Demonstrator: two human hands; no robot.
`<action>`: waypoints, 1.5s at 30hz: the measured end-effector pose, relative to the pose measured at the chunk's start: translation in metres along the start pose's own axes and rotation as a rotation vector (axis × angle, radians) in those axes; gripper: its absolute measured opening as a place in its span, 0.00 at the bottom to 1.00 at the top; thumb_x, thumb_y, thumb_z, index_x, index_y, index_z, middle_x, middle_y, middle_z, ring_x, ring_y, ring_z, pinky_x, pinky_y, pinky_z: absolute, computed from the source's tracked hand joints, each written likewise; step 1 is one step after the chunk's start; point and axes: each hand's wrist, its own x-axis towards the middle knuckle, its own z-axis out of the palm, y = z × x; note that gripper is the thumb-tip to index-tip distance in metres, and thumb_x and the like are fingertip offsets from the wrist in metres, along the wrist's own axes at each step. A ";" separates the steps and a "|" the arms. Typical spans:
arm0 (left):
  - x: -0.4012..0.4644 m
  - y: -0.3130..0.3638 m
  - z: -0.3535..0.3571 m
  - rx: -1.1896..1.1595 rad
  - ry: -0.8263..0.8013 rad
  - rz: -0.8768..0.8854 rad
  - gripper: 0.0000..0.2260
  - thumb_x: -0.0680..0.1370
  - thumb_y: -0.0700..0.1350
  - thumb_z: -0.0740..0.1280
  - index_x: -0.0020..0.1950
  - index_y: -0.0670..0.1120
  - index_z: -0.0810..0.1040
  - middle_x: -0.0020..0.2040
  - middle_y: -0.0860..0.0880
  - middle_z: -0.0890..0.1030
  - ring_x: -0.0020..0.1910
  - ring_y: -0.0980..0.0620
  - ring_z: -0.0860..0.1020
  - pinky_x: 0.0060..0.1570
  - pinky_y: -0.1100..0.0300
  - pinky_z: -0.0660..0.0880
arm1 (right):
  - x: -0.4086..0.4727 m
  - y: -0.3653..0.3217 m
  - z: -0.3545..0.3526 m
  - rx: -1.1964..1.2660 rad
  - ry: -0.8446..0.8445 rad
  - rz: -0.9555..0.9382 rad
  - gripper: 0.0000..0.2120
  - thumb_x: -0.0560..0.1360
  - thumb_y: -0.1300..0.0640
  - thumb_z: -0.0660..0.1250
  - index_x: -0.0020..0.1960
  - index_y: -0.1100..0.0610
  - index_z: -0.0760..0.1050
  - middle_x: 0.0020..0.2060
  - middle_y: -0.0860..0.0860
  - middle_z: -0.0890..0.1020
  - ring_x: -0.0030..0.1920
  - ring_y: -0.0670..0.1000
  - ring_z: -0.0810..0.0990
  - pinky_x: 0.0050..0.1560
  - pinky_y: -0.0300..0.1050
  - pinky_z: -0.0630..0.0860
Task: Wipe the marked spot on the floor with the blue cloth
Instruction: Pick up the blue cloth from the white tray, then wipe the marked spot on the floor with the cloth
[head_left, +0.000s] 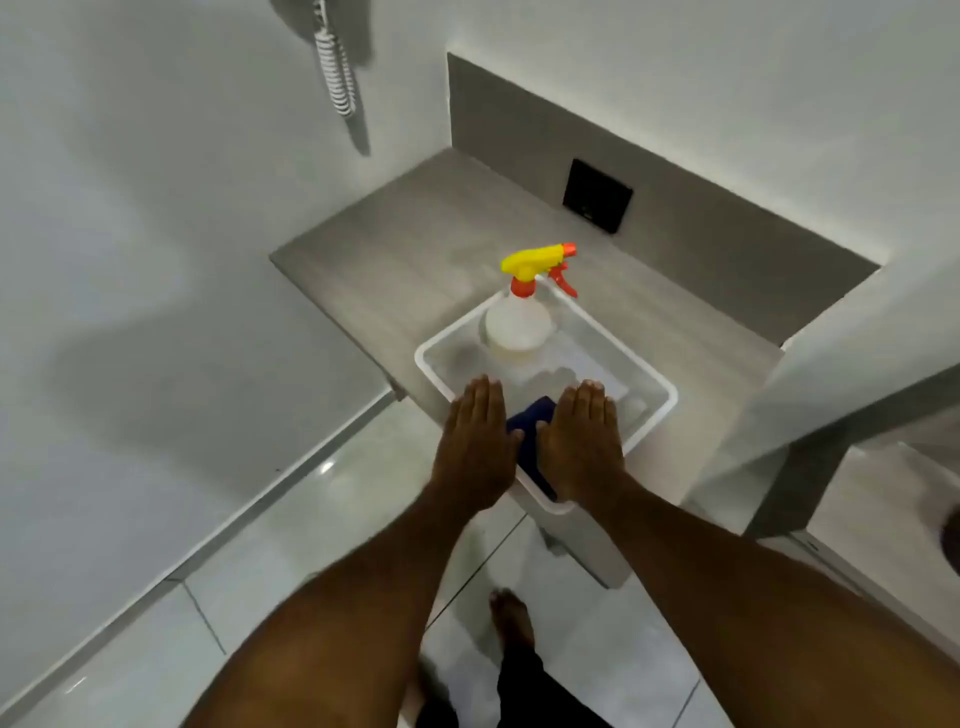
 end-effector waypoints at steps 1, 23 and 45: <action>0.004 0.001 0.001 -0.002 -0.031 -0.025 0.29 0.81 0.53 0.57 0.78 0.42 0.53 0.79 0.41 0.59 0.79 0.43 0.55 0.75 0.49 0.49 | 0.004 0.002 0.002 0.001 -0.024 0.031 0.32 0.81 0.48 0.57 0.75 0.69 0.54 0.76 0.67 0.60 0.77 0.64 0.57 0.78 0.60 0.55; 0.027 -0.005 -0.087 0.008 0.075 0.004 0.14 0.78 0.51 0.60 0.58 0.46 0.77 0.51 0.45 0.83 0.56 0.45 0.78 0.73 0.34 0.46 | 0.023 -0.022 -0.068 0.719 -0.056 0.128 0.03 0.74 0.56 0.68 0.44 0.55 0.75 0.36 0.49 0.78 0.40 0.51 0.79 0.44 0.45 0.74; -0.122 -0.308 0.146 -0.430 -0.182 -0.618 0.18 0.79 0.44 0.64 0.68 0.42 0.71 0.60 0.41 0.80 0.53 0.45 0.79 0.50 0.58 0.74 | 0.005 -0.184 0.298 0.615 -0.402 -0.209 0.12 0.79 0.62 0.60 0.60 0.58 0.77 0.51 0.55 0.84 0.48 0.54 0.81 0.49 0.48 0.81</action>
